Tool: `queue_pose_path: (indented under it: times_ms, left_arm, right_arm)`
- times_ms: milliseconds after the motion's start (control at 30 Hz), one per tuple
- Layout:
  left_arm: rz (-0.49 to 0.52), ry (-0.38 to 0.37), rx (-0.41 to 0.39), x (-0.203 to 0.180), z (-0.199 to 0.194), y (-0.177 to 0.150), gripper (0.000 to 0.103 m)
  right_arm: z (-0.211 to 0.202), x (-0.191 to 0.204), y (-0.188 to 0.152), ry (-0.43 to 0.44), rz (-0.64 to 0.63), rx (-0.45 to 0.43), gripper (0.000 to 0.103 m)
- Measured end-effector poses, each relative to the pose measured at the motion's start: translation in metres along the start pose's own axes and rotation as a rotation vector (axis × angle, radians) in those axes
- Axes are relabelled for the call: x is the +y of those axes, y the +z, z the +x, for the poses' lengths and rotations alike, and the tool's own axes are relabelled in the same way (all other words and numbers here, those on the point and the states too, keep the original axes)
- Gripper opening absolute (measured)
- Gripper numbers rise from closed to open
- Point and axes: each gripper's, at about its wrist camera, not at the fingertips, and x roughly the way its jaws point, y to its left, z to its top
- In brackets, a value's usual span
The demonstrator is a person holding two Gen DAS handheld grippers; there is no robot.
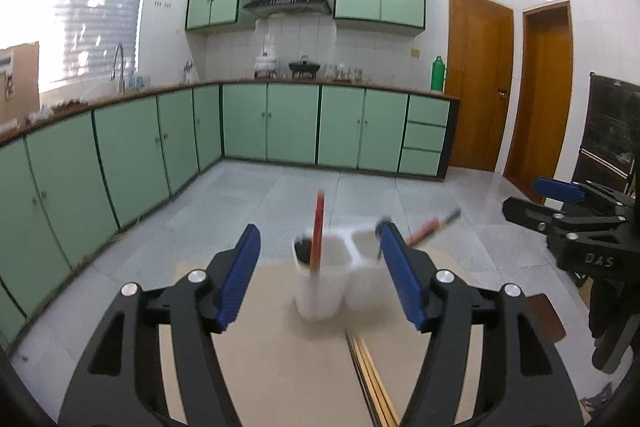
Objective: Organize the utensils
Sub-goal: 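Move both tools back down to the remaining chopsticks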
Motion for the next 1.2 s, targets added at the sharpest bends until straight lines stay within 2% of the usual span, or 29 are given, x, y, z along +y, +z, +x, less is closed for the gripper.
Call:
queue_pose_path:
  times_ms: [200,433,600,733,900,1200]
  left_arm:
    - [-0.003,0.036,0.060,0.004,-0.016,-0.057,0.075]
    - [-0.007,0.074,0.229,0.014,-0.014,-0.132,0.078]
    - [-0.041,0.082,0.331,0.021,-0.006,-0.167,0.078]
    - [-0.038,0.089,0.378,0.016,-0.003,-0.184,0.078]
    - [-0.049,0.101,0.435,0.016,0.001,-0.198,0.078]
    - [-0.059,0.108,0.479,0.019,0.002,-0.205,0.079]
  right_arm:
    - [-0.014,0.008,-0.050,0.028,0.054,0.020,0.094]
    - [-0.012,0.022,-0.117,0.010,0.103,0.110,0.095]
    - [-0.001,0.029,-0.154,-0.013,0.140,0.194,0.094]
    - [0.005,0.041,-0.184,-0.039,0.114,0.260,0.090]
    - [0.008,0.052,-0.205,-0.023,0.120,0.317,0.077]
    - [0.011,0.078,-0.218,0.017,0.081,0.376,0.054]
